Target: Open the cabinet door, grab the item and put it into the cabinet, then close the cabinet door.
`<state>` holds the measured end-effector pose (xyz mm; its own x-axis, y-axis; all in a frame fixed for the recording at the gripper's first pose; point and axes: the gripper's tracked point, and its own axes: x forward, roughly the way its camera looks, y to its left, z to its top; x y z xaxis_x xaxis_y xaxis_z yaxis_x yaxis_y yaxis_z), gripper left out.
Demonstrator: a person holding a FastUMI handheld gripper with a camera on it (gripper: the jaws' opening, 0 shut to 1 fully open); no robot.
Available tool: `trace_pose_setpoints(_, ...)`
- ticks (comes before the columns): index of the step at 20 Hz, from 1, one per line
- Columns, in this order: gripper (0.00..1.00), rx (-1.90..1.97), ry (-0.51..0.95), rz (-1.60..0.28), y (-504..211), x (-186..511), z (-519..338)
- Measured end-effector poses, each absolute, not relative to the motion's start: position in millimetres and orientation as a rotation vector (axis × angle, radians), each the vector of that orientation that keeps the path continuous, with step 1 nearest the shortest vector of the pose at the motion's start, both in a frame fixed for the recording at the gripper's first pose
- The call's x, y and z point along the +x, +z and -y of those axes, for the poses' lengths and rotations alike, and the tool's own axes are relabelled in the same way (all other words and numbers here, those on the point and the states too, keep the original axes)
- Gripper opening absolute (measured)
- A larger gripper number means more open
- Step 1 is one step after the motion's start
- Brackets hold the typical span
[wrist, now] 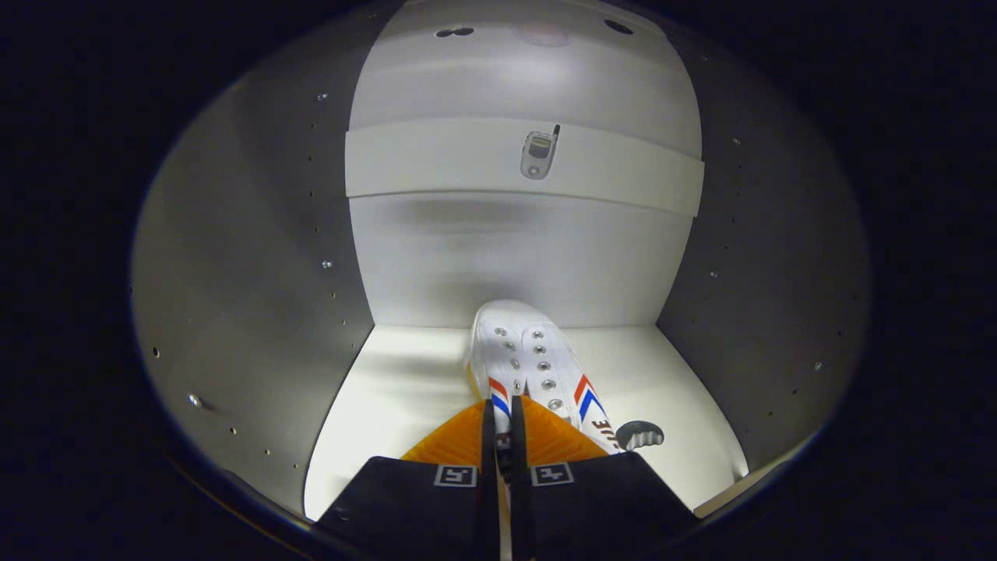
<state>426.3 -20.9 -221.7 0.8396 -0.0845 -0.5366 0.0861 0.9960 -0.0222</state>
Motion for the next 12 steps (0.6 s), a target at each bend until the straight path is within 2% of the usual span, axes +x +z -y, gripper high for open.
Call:
trace_pose_setpoints(1,0.10,0.008,-0.097,-0.558,-217.6,425.6,20.3)
trace_pose_setpoints(3,0.19,-0.004,-0.121,-0.504,-199.7,427.5,24.0)
trace_pose_setpoints(5,0.22,-0.011,-0.122,-0.472,-181.6,414.8,22.8)
trace_pose_setpoints(9,0.78,0.016,-0.102,-0.457,-157.0,367.5,14.2)
trace_pose_setpoints(10,0.88,0.016,-0.092,-0.443,-147.8,352.6,11.1)
trace_pose_setpoints(12,0.98,0.000,-0.076,-0.387,-121.6,319.1,7.0)
